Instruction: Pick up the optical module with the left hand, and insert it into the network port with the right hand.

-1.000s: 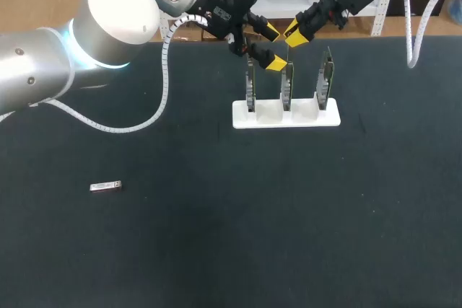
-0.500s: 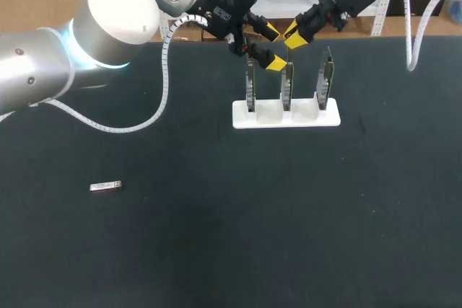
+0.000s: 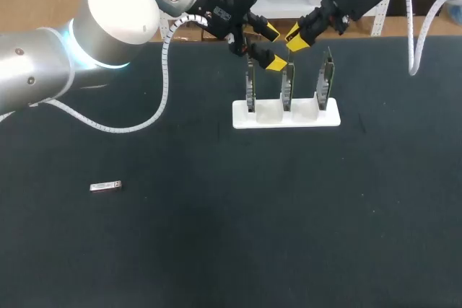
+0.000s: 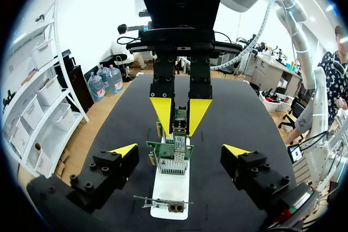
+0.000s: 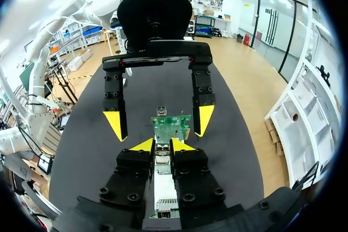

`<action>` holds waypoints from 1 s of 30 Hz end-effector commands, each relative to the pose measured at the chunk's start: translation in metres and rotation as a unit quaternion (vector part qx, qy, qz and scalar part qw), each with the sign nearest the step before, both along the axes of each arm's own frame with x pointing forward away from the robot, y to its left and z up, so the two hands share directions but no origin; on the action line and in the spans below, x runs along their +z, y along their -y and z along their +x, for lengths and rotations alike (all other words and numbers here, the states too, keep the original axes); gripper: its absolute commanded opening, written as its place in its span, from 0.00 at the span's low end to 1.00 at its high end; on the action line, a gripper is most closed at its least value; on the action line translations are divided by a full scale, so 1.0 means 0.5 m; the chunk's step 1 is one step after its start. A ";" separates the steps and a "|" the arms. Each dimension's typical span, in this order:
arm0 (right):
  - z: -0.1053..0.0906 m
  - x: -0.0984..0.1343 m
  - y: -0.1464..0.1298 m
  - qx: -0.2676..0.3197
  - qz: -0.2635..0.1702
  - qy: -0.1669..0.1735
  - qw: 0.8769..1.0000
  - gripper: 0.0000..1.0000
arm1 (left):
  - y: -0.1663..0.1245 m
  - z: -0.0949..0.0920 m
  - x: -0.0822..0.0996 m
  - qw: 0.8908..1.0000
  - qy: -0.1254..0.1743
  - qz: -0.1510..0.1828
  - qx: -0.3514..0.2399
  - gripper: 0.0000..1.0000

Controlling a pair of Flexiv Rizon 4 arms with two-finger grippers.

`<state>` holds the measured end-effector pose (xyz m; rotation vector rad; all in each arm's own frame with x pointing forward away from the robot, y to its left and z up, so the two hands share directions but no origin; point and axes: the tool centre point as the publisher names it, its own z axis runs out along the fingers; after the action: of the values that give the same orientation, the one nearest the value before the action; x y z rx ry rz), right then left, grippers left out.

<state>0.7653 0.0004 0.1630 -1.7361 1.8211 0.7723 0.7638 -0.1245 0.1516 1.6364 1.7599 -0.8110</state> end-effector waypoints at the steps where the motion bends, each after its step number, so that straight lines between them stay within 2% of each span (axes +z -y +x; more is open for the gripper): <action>1: -0.002 -0.004 0.001 -0.001 0.001 0.001 1.000 0.00 | 0.002 0.004 0.001 1.000 -0.001 0.002 -0.001 1.00; 26: 0.001 -0.016 -0.001 -0.005 0.000 -0.007 1.000 0.00 | 0.002 0.004 0.001 1.000 -0.001 0.002 -0.001 1.00; 27: 0.001 -0.016 -0.001 -0.004 0.000 -0.007 1.000 0.22 | 0.002 0.004 0.001 1.000 -0.001 0.002 -0.001 1.00; 28: 0.001 -0.016 -0.001 -0.006 0.002 -0.006 1.000 0.83 | 0.002 0.004 0.001 1.000 -0.001 0.002 -0.001 1.00; 29: 0.001 -0.015 -0.001 -0.007 0.005 -0.006 1.000 1.00 | 0.002 0.004 0.001 1.000 -0.001 0.002 -0.001 1.00; 30: 0.001 -0.014 -0.001 -0.007 0.009 -0.005 1.000 1.00 | 0.002 0.004 0.001 1.000 -0.001 0.002 -0.001 1.00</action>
<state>0.7665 0.0022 0.1570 -1.7145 1.8346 0.7868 0.7638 -0.1245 0.1516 1.6364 1.7599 -0.8110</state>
